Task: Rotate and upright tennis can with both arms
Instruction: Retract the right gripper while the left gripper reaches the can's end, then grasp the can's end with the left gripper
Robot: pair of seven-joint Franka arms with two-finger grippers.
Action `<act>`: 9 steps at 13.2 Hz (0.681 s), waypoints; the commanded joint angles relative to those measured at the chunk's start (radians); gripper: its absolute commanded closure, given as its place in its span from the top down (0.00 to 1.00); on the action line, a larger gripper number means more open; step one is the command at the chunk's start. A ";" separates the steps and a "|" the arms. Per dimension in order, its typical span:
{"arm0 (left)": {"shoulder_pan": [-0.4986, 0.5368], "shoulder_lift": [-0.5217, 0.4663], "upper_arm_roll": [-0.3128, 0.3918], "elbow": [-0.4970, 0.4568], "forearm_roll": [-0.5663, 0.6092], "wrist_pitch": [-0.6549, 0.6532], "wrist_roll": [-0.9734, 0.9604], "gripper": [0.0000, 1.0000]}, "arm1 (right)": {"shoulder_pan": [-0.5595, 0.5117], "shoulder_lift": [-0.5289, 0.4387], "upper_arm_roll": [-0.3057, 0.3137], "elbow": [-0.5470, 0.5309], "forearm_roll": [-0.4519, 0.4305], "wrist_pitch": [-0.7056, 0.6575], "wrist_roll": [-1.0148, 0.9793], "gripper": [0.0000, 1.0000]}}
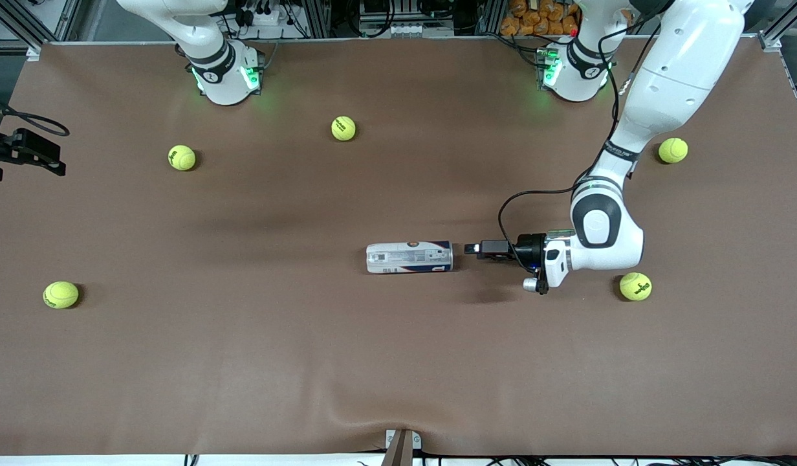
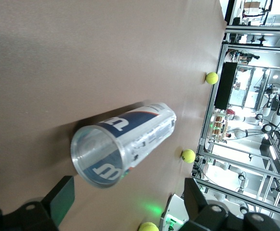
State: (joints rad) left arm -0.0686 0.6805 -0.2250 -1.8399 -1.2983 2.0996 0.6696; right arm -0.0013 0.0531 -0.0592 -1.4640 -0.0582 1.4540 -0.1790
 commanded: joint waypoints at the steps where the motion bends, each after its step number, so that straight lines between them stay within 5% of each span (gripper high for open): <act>1: -0.010 0.025 -0.004 0.018 -0.056 0.011 0.038 1.00 | -0.003 0.001 0.001 0.013 -0.015 -0.011 -0.007 1.00; 9: -0.071 0.112 -0.002 0.048 -0.209 0.013 0.163 1.00 | -0.005 0.001 -0.001 0.014 -0.017 -0.009 -0.008 1.00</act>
State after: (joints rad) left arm -0.1251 0.7600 -0.2277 -1.8191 -1.4602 2.1055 0.7923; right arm -0.0016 0.0531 -0.0614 -1.4633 -0.0616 1.4540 -0.1790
